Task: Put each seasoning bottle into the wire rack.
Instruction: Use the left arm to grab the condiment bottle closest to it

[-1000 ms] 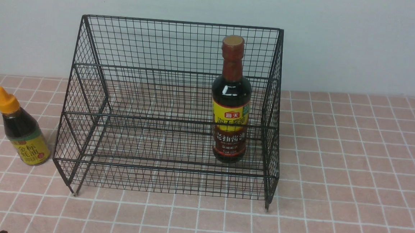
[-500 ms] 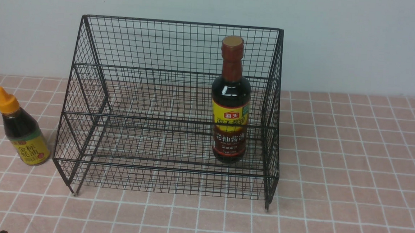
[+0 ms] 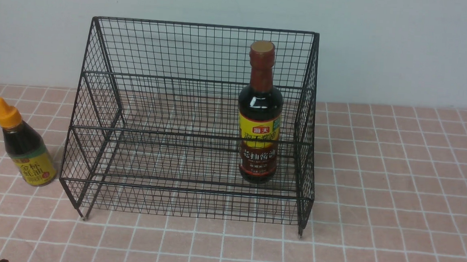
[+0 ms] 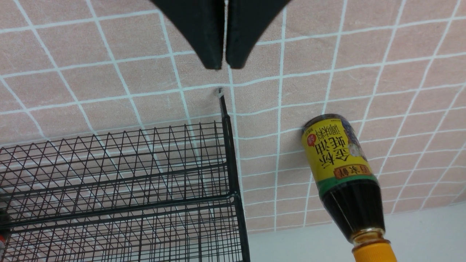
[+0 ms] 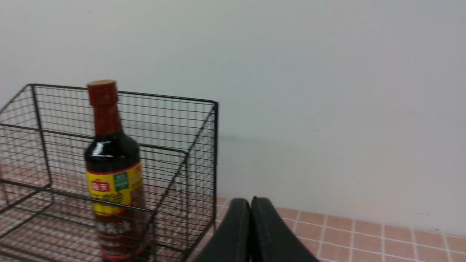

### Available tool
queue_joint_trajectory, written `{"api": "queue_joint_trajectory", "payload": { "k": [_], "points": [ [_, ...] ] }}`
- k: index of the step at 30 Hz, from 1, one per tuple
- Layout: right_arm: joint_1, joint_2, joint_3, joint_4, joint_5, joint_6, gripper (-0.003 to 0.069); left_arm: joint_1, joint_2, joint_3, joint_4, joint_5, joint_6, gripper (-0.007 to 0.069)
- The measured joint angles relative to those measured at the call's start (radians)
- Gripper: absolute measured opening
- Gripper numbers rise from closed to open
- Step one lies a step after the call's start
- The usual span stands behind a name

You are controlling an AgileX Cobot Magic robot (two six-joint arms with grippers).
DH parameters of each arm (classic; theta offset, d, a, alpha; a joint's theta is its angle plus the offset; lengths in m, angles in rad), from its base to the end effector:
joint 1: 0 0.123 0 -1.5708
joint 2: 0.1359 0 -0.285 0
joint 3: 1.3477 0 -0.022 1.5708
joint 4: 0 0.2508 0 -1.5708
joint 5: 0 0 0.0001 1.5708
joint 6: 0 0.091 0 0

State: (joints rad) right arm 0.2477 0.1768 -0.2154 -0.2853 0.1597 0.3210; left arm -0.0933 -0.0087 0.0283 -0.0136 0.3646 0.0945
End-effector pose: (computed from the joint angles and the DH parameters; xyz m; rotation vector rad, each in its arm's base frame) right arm 0.0647 0.0121 0.2614 -0.1320 1.5960 0.1871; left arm 0.0528 -0.0054 0.1713 0.1666 1.8603 -0.0125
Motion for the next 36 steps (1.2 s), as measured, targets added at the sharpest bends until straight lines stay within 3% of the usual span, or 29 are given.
{"api": "queue_joint_trajectory", "payload": {
  "k": [6,9,12,26,30,36],
  "points": [
    [-0.152,-0.129,0.222,-0.001,-0.089,0.000,-0.0013,0.000,0.000,0.000,0.000,0.000,0.000,-0.0007],
    [-0.208,-0.183,0.241,0.004,0.057,0.012,-0.0013,0.000,0.000,0.000,0.000,0.000,0.000,-0.0007],
    [-0.219,-0.188,0.241,0.012,0.191,0.019,-0.0013,0.000,0.000,0.000,0.000,0.000,0.000,-0.0007],
    [-0.220,-0.189,0.238,0.030,0.209,0.027,-0.0013,0.000,0.000,0.000,0.000,0.000,0.000,-0.0007],
    [-0.229,-0.189,0.238,0.087,0.206,-0.041,-0.0013,0.000,0.000,0.000,0.000,0.000,0.000,-0.0007],
    [-0.258,-0.189,0.238,0.273,0.202,-0.267,-0.0014,0.000,0.000,0.000,0.000,0.000,0.000,-0.0007]
  ]
}}
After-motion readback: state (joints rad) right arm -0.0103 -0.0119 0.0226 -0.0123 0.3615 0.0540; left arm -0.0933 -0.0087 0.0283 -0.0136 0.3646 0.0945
